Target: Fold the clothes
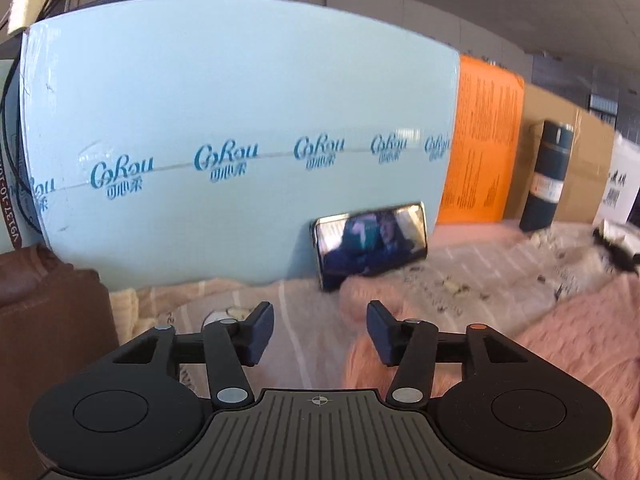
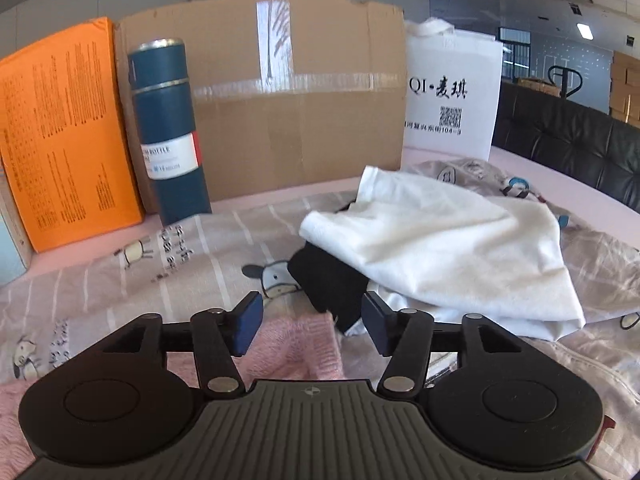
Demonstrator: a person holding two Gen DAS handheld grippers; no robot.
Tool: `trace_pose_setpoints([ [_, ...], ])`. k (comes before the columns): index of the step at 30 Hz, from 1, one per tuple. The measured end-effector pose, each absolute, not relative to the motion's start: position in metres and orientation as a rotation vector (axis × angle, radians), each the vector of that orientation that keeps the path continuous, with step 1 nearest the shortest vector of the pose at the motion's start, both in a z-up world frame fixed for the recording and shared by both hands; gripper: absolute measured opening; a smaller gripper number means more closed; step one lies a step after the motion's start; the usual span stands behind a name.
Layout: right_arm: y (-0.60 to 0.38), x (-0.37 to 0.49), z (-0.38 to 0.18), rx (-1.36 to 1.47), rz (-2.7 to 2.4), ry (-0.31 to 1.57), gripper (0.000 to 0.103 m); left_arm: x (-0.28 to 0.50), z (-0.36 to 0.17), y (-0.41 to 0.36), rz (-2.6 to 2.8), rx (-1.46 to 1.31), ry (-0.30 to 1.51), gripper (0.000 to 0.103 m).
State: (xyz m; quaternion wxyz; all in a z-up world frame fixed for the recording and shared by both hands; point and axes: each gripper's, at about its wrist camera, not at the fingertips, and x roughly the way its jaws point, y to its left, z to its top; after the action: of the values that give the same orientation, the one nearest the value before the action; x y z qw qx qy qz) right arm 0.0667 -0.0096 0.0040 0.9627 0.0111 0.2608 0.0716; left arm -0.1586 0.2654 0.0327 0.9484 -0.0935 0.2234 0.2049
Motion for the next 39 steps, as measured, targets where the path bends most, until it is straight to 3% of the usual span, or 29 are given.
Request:
trace_pose_setpoints([
  [2, 0.001, 0.056, 0.013, 0.085, 0.200, 0.538, 0.063, -0.148, 0.042, 0.276, 0.378, -0.245, 0.434, 0.060],
  [10, 0.049, 0.022, 0.020, 0.344, 0.532, 0.670, 0.071, -0.076, 0.008, 0.295, 0.316, -0.360, 0.621, 0.058],
  [12, 0.061, 0.015, 0.014, 0.339, 0.585, 0.696, 0.071, -0.067, -0.007, 0.291, 0.300, -0.335, 0.678, 0.042],
  [13, 0.066, 0.012, 0.011, 0.321, 0.598, 0.703, 0.071, -0.065, -0.013, 0.288, 0.292, -0.314, 0.696, 0.014],
  [14, 0.071, 0.008, 0.008, 0.304, 0.611, 0.711, 0.071, -0.065, -0.015, 0.284, 0.283, -0.284, 0.687, 0.010],
  [20, 0.068, 0.002, 0.000, 0.306, 0.640, 0.716, 0.071, -0.089, 0.021, 0.250, 0.205, -0.168, 0.478, 0.007],
  [25, 0.069, -0.004, 0.000, 0.322, 0.721, 0.713, 0.071, -0.111, 0.032, 0.197, 0.087, -0.032, 0.442, 0.008],
  [30, 0.076, -0.012, 0.000, 0.347, 0.845, 0.752, 0.071, -0.127, 0.028, 0.155, -0.013, 0.070, 0.463, 0.023],
  [35, 0.085, -0.027, -0.003, 0.325, 0.894, 0.786, 0.071, -0.138, 0.015, 0.149, -0.097, 0.024, 0.494, 0.070],
  [39, 0.092, -0.039, -0.008, 0.323, 0.925, 0.835, 0.071, -0.162, 0.024, 0.160, -0.040, -0.053, 0.435, 0.076],
])
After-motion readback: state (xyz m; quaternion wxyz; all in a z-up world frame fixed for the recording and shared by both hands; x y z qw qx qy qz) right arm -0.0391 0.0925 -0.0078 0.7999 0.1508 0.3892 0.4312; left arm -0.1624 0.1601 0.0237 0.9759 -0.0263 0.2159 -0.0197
